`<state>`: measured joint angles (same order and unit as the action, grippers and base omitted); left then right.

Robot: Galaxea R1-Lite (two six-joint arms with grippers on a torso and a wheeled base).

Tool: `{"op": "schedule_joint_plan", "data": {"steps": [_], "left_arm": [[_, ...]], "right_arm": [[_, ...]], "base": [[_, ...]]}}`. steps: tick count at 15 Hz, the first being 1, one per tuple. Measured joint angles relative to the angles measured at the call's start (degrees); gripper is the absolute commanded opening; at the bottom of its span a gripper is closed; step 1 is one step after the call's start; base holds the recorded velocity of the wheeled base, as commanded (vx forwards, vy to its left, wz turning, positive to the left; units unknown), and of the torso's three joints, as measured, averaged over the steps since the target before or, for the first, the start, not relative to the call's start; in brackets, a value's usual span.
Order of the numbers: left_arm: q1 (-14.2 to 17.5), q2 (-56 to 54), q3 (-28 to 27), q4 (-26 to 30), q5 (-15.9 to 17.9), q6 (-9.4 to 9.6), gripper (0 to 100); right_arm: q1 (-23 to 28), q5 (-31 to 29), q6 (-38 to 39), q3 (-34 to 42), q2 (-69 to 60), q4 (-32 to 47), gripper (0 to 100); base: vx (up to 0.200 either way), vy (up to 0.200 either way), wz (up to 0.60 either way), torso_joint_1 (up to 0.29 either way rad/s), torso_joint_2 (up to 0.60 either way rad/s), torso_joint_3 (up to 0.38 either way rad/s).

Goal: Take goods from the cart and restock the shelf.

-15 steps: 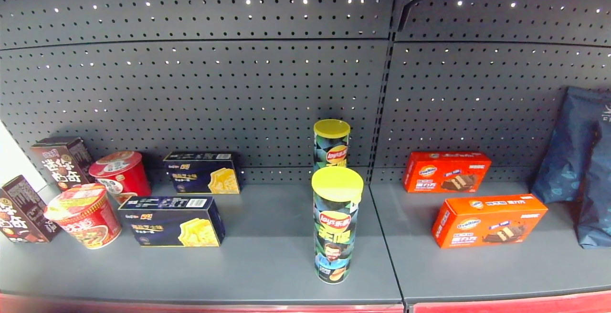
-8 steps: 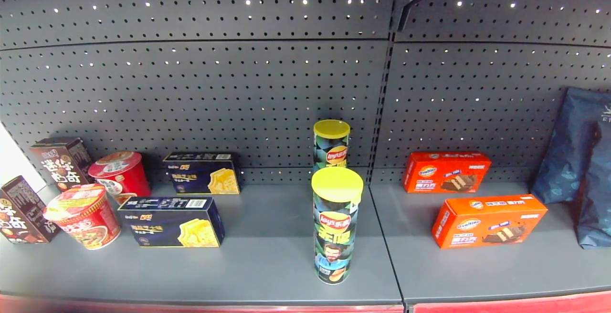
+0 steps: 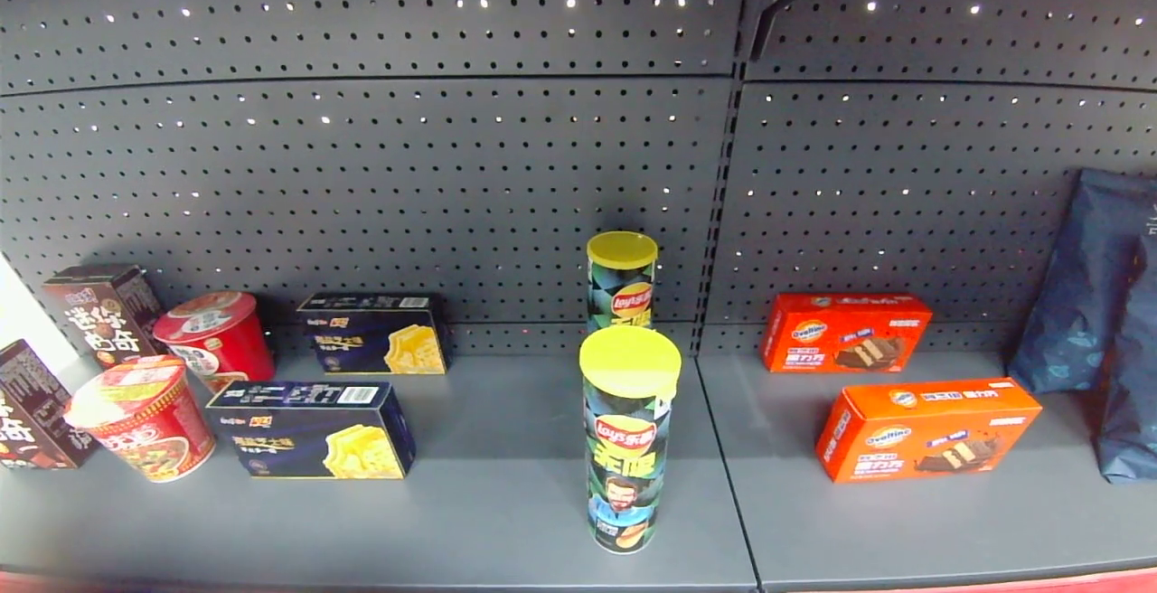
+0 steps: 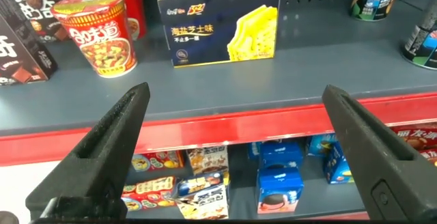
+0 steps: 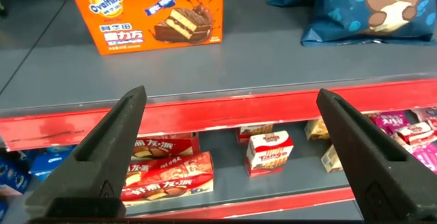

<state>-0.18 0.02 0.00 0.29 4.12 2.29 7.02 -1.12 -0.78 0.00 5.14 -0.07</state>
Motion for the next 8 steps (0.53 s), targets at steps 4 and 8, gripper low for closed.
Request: {"op": "schedule_joint_plan", "data": {"steps": [4,8], "left_arm": [[0.0,0.0,0.0,0.0,0.1,0.27,100],[0.0,0.0,0.0,0.0,0.0,0.02,100]], "right_arm": [[0.0,0.0,0.0,0.0,0.0,0.0,100],[0.0,0.0,0.0,0.0,0.0,0.0,100]], "base": [[0.0,0.0,0.0,0.0,0.0,0.0],[0.0,0.0,0.0,0.0,0.0,0.0]]}}
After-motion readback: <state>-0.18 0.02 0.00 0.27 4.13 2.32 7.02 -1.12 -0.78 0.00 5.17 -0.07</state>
